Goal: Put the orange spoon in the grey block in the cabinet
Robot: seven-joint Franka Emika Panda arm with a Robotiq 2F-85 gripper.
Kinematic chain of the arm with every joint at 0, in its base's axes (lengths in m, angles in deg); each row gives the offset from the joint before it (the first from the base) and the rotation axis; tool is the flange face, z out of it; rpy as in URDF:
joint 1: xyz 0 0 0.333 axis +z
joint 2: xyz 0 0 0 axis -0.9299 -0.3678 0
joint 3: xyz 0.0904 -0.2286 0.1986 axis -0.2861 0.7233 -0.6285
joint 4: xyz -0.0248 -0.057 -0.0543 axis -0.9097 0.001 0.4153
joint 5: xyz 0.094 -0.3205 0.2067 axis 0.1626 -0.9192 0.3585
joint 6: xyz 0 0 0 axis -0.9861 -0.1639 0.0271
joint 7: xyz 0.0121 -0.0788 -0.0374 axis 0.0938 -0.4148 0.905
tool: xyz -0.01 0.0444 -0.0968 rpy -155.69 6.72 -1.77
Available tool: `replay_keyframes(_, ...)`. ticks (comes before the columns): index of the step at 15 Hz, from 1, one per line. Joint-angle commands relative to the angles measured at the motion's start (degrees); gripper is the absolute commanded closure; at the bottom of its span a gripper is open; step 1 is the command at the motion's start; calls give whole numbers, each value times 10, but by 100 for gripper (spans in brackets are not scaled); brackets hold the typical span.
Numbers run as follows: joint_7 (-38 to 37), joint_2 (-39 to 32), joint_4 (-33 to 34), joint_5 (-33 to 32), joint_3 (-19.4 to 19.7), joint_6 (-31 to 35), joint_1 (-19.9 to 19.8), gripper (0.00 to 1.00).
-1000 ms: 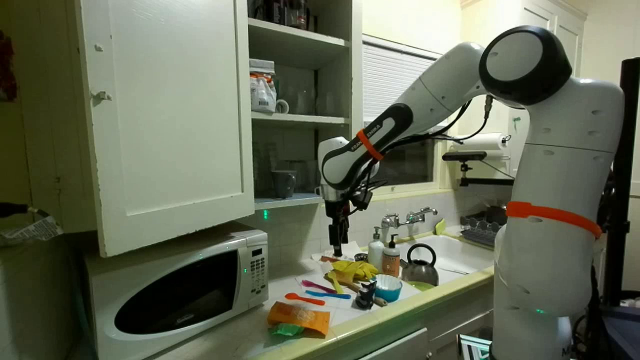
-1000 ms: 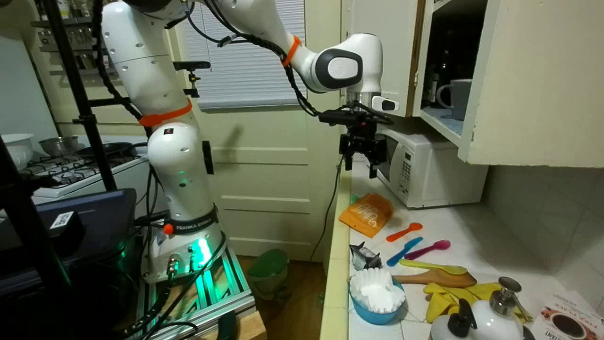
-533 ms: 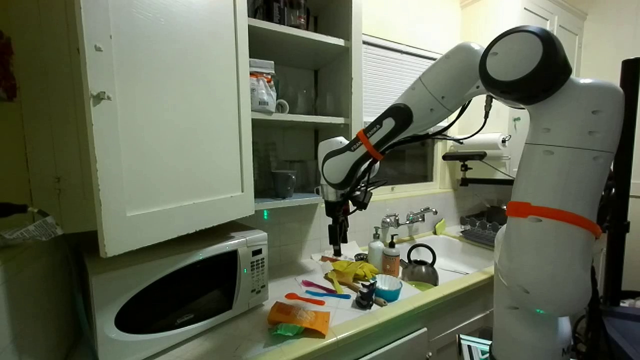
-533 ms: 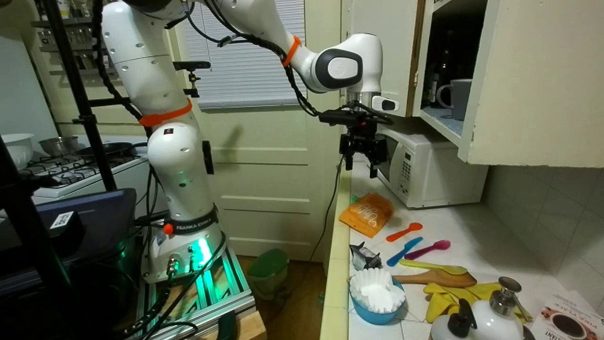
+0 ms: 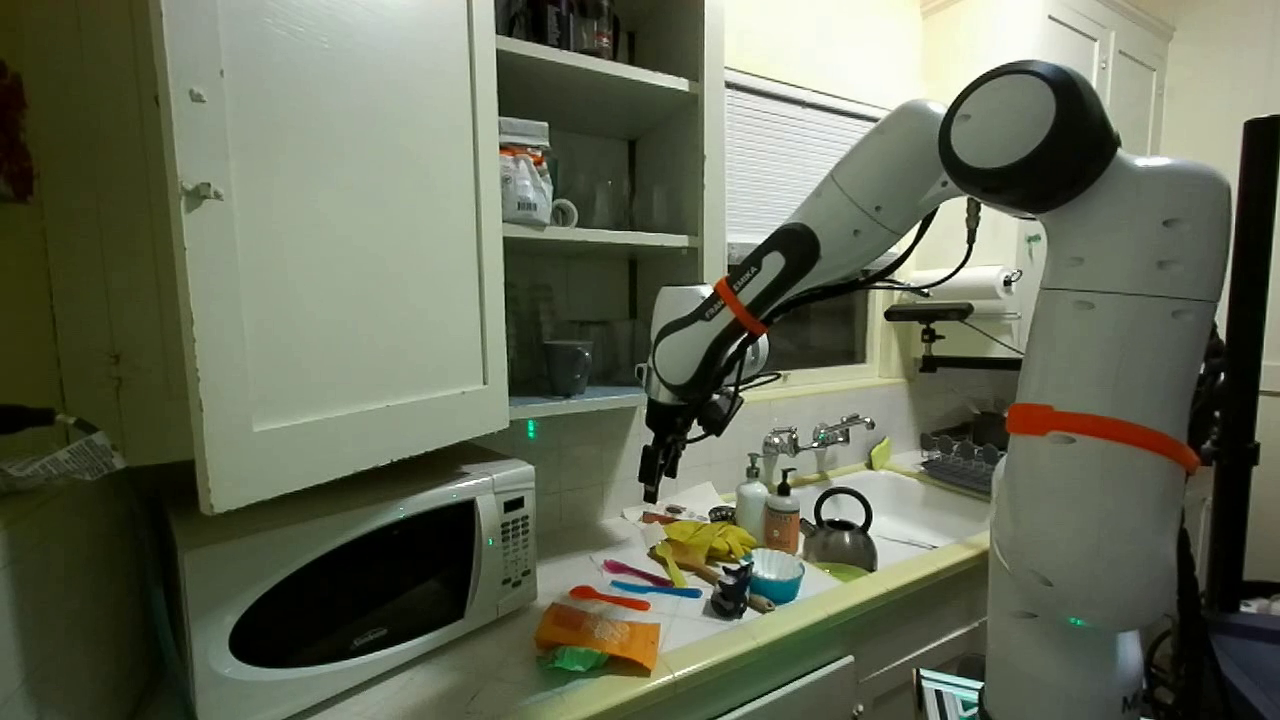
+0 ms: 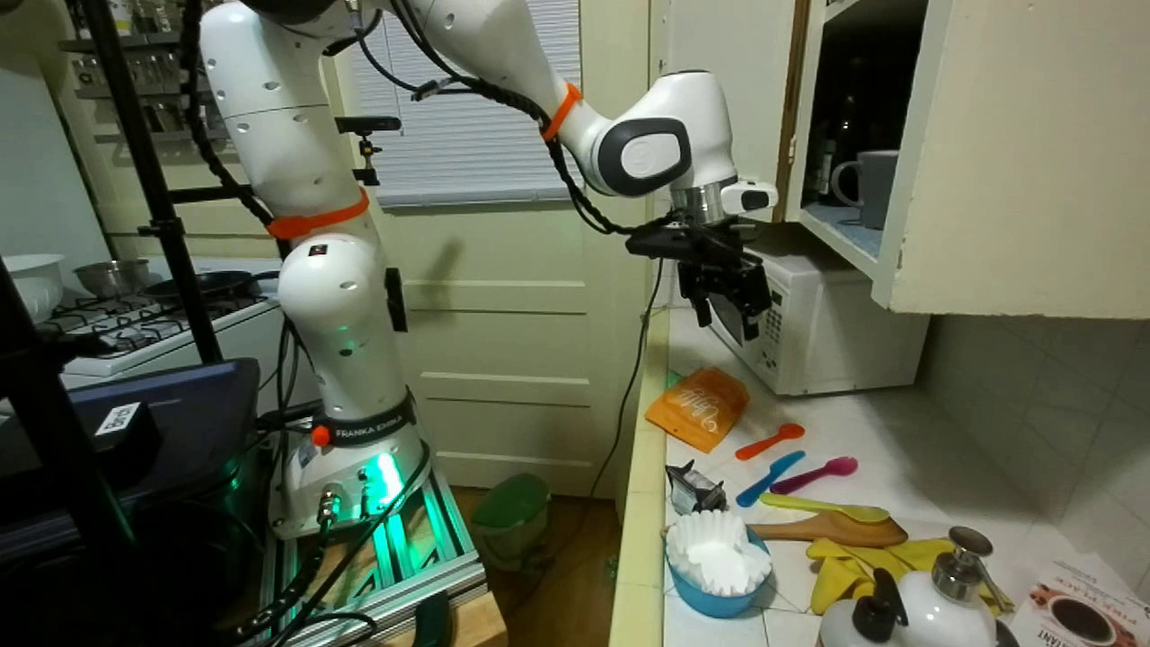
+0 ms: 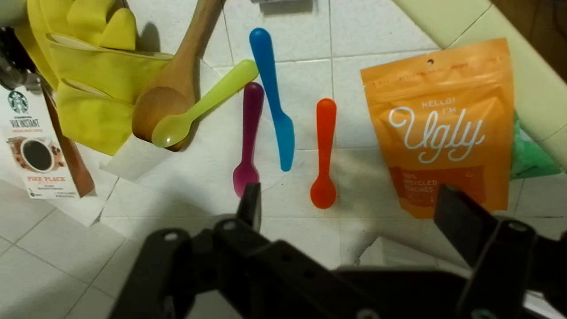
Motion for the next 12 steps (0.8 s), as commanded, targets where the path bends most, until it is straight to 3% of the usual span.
replay_keyframes(1,-111,-20,-29,-14,-11,73,-22,0)
replay_keyframes(2,-58,-10,-15,-2,-9,40,-14,0)
replay_keyframes(12,-65,-14,-14,-4,-12,46,-15,0)
